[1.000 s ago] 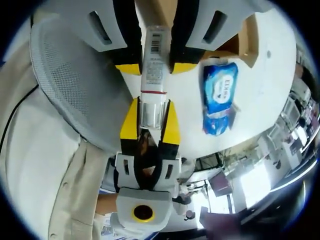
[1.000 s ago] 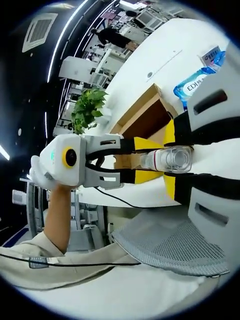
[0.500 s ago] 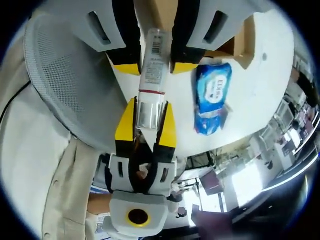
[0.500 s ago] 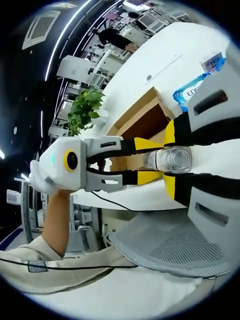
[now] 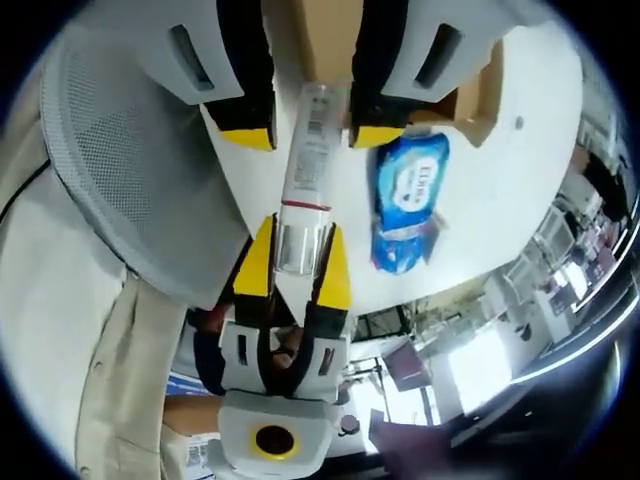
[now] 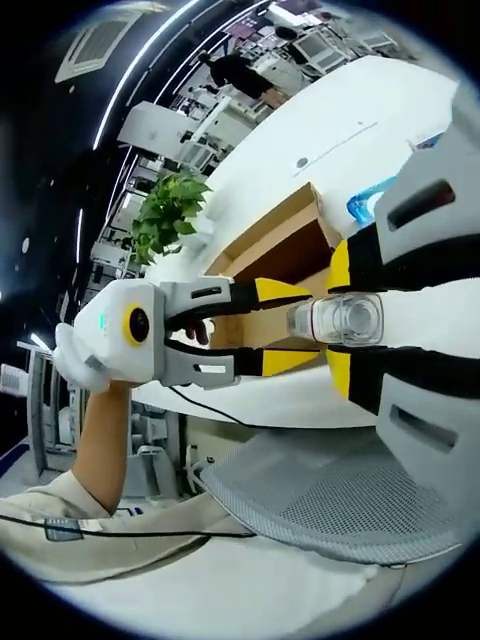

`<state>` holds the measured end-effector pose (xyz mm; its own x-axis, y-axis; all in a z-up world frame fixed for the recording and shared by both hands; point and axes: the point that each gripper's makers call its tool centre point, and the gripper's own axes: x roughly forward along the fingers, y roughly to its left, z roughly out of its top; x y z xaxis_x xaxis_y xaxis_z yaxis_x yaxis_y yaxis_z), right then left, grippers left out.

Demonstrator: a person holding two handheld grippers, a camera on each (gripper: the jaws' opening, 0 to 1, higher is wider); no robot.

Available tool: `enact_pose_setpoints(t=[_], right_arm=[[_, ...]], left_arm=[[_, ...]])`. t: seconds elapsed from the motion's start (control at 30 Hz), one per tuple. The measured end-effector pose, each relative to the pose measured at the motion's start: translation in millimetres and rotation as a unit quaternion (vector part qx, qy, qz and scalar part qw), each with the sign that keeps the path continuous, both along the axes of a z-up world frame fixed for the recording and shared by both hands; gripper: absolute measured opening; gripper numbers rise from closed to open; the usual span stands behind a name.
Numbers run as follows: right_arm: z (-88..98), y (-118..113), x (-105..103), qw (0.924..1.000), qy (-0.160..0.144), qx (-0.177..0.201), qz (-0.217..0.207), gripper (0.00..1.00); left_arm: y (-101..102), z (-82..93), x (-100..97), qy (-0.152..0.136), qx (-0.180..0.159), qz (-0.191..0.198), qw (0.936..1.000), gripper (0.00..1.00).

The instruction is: Operate the shoe box by opening the lid, removing the specified soft item, and placing it in the target area until the item is outside and the box remains undamaged.

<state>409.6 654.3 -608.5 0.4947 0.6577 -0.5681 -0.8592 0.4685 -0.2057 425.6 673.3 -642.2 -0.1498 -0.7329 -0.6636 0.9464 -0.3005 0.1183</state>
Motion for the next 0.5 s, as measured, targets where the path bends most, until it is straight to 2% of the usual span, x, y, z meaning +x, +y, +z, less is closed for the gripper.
enact_pose_setpoints(t=[0.3,0.5], right_arm=[[1.8,-17.9,8.3,0.9997,-0.004,-0.023,0.002,0.16],[3.4,-31.3,20.6,0.9988,-0.007,-0.046,0.014,0.16]], left_arm=[[13.4,4.6,19.4,0.014,-0.015,0.083,0.9963,0.51],[24.2,7.1,35.5,0.027,-0.033,0.155,0.987,0.65]])
